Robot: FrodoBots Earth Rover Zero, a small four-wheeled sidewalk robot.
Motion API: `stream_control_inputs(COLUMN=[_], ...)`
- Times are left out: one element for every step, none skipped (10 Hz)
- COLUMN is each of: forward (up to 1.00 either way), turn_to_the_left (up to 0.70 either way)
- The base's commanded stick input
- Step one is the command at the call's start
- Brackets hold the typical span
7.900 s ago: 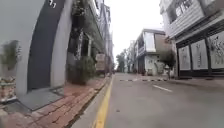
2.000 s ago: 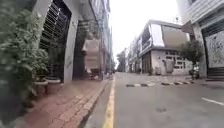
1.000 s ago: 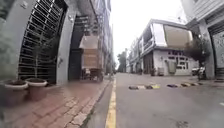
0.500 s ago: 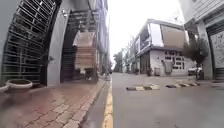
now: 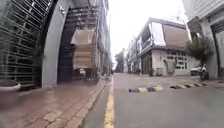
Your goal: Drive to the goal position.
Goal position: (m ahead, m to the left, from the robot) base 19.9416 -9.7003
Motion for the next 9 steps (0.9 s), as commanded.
stream_control_inputs(forward=[0.50,0.50,0.50,0.50,0.50,0.50,0.50,0.50,0.50], turn_to_the_left=[0.00,0.00,0.00,0.00,0.00,0.00,-0.16,-0.44,-0.50])
